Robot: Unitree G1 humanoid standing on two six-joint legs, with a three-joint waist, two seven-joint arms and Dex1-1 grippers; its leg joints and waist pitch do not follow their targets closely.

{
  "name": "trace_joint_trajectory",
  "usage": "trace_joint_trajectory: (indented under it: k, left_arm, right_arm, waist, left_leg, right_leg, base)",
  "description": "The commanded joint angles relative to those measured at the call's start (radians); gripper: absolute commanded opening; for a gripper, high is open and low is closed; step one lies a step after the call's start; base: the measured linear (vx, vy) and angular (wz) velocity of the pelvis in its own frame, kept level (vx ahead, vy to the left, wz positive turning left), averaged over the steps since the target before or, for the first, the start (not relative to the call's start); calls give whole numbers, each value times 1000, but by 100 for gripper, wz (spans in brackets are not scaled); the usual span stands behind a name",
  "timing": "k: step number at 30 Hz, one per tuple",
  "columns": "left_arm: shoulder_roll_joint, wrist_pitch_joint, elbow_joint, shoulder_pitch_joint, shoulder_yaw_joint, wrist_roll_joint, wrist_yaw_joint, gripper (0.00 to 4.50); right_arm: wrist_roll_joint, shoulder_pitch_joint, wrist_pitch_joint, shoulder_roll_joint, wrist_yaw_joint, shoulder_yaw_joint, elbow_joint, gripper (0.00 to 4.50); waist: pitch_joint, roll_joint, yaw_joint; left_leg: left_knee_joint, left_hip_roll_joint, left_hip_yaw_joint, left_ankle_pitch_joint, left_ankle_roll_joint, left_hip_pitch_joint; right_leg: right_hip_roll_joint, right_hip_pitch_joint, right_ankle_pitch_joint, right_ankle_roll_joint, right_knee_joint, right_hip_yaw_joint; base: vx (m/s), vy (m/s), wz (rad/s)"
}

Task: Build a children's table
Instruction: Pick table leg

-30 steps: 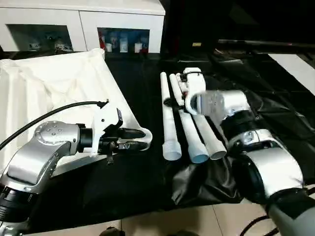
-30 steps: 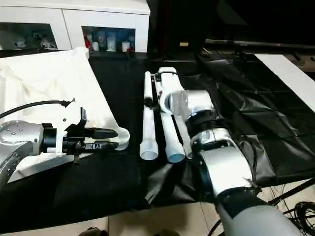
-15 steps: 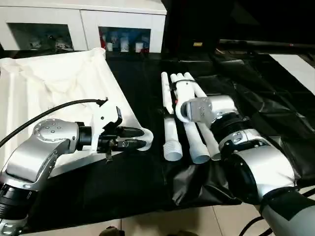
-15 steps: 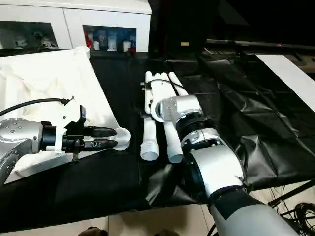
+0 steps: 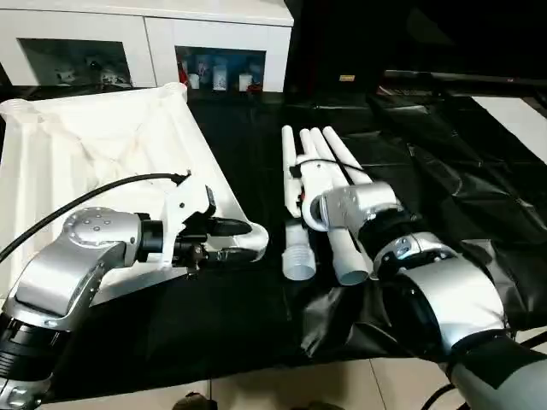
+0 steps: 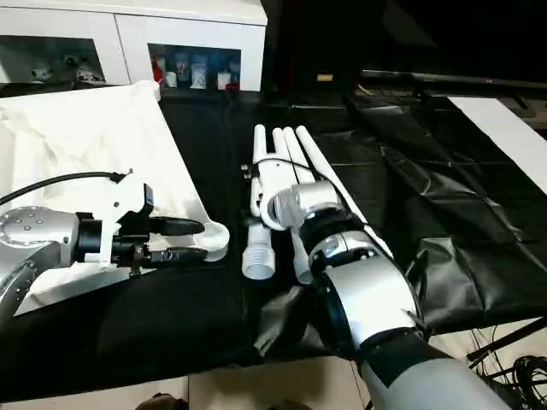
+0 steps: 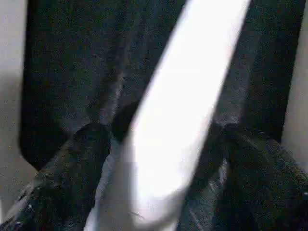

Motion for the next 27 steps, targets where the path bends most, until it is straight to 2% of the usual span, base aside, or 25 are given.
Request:
trace_joint_trajectory:
  k: [1, 3, 4, 5, 6, 7, 8, 9, 11, 12, 14, 16, 17, 18, 20, 21, 22, 25, 26, 27]
  left_arm:
    - [7, 5, -19, 2, -1, 2, 7, 322]
    - [9, 1, -18, 3, -2, 19, 18, 323]
    - [10, 1, -20, 4, 0, 19, 19, 329]
    - [9, 1, -25, 6, 5, 16, 21, 343]
    - [10, 1, -27, 7, 9, 14, 23, 343]
    - [11, 2, -28, 6, 11, 12, 24, 365]
    - [11, 3, -25, 5, 11, 13, 25, 365]
    - [13, 3, -24, 6, 9, 14, 26, 366]
    - [13, 3, -21, 5, -3, 20, 22, 374]
    - [8, -5, -8, -1, -6, 26, 25, 392]
    - [0, -16, 9, -10, -5, 38, 42, 401]
    - [-3, -16, 7, -11, -2, 41, 52, 411]
    - [-3, -16, 7, -11, -2, 41, 52, 421]
    - [-4, -21, 10, -9, 6, 55, 78, 430]
    - [6, -39, 20, -10, 1, 77, 84, 442]
    - [6, -32, 23, -11, 6, 77, 94, 448]
    - [2, -37, 25, -12, 17, 81, 114, 448]
    - [-22, -40, 30, -25, 57, 76, 161, 450]
    - [-49, -47, 54, -42, 89, 74, 206, 450]
    - [-49, -47, 54, -42, 89, 74, 206, 450]
  right_arm:
    - [-9, 7, -7, -2, -1, 7, 5, 368]
    - [-24, 7, -13, -3, 2, 21, 16, 364]
    - [-23, 5, -15, -3, 0, 19, 21, 339]
    - [-20, 4, -18, -5, -4, 12, 25, 329]
    - [-14, 4, -21, -6, -10, 3, 28, 329]
    - [-2, 3, -22, -7, -17, -13, 32, 321]
    - [13, 4, -20, -8, -23, -34, 38, 310]
    - [15, 6, -21, -8, -25, -43, 41, 296]
    - [17, 14, -27, -13, -37, -58, 48, 287]
    - [20, 21, -35, -16, -52, -67, 48, 278]
    - [33, 28, -31, -19, -64, -82, 50, 260]
    - [34, 30, -36, -19, -71, -83, 51, 243]
    - [34, 30, -36, -19, -71, -83, 51, 239]
    - [37, 28, -53, -20, -89, -92, 55, 230]
    - [38, 23, -60, -22, -90, -96, 56, 208]
    - [41, 20, -64, -22, -95, -105, 56, 196]
    - [49, 13, -70, -23, -99, -121, 54, 196]
    - [63, -3, -79, -26, -102, -147, 50, 184]
    - [77, -7, -98, -24, -100, -161, 44, 183]
    - [77, -7, -98, -24, -100, -161, 44, 182]
  waist:
    - [-71, 17, -1]
    - [-70, 3, -4]
    - [-70, 7, -2]
    - [-70, 7, -1]
    - [-70, 12, -1]
    - [-70, 22, 1]
    - [-71, 33, 1]
    - [-72, 27, -2]
    - [-72, 30, 0]
    - [-72, 21, 2]
    - [-72, 17, 4]
    - [-72, 7, 3]
    - [-72, 10, 4]
    - [-72, -7, 1]
    - [-71, 2, 4]
    - [-70, 1, 4]
    - [-71, -7, 3]
    - [-73, -10, 6]
    - [-73, 41, 11]
    - [-73, 41, 11]
  left_leg:
    - [-82, 72, -30, -182, -98, 37]
    - [-83, 73, -27, -178, -98, 40]
    - [-82, 74, -28, -179, -100, 40]
    - [-83, 74, -28, -183, -105, 41]
    - [-85, 74, -29, -192, -116, 43]
    - [-85, 73, -30, -197, -124, 45]
    - [-86, 72, -32, -207, -137, 46]
    - [-86, 71, -30, -215, -141, 46]
    - [-85, 69, -30, -220, -143, 45]
    - [-84, 70, -29, -214, -136, 43]
    - [-82, 71, -29, -203, -127, 41]
    - [-82, 72, -28, -193, -119, 41]
    - [-82, 73, -29, -191, -119, 41]
    - [-83, 73, -27, -190, -115, 40]
    - [-82, 73, -29, -192, -115, 40]
    - [-83, 74, -29, -197, -117, 42]
    - [-83, 73, -29, -199, -120, 41]
    - [-82, 73, -29, -193, -122, 43]
    - [-83, 70, -33, -200, -139, 45]
    - [-83, 70, -33, -200, -139, 45]
  right_leg:
    - [-92, 35, -139, -187, -64, 57]
    - [-90, 32, -138, -179, -65, 56]
    - [-92, 32, -139, -178, -64, 56]
    - [-91, 30, -145, -173, -64, 56]
    - [-89, 28, -139, -170, -64, 55]
    - [-89, 28, -130, -170, -61, 55]
    - [-86, 28, -109, -171, -59, 54]
    - [-83, 28, -87, -175, -59, 54]
    - [-84, 30, -75, -183, -60, 54]
    - [-88, 33, -75, -192, -60, 56]
    - [-91, 36, -81, -193, -59, 57]
    - [-90, 36, -86, -191, -60, 56]
    - [-91, 36, -89, -191, -59, 56]
    - [-88, 35, -102, -186, -62, 54]
    - [-92, 34, -121, -178, -63, 56]
    - [-91, 32, -129, -174, -64, 55]
    - [-90, 32, -136, -169, -62, 54]
    - [-91, 32, -120, -166, -61, 54]
    - [-89, 29, -81, -169, -55, 53]
    - [-89, 29, -81, -169, -55, 53]
  base:
    - [0, 0, 0]
    - [0, 0, 0]
    - [0, 0, 0]
    - [0, 0, 0]
    - [0, 0, 0]
    - [0, 0, 0]
    - [0, 0, 0]
    - [0, 0, 0]
    - [0, 0, 0]
    - [0, 0, 0]
    - [0, 0, 0]
    - [0, 0, 0]
    - [0, 0, 0]
    - [0, 0, 0]
    - [0, 0, 0]
    - [0, 0, 0]
    - [0, 0, 0]
    - [0, 0, 0]
    - [0, 0, 0]
    - [0, 0, 0]
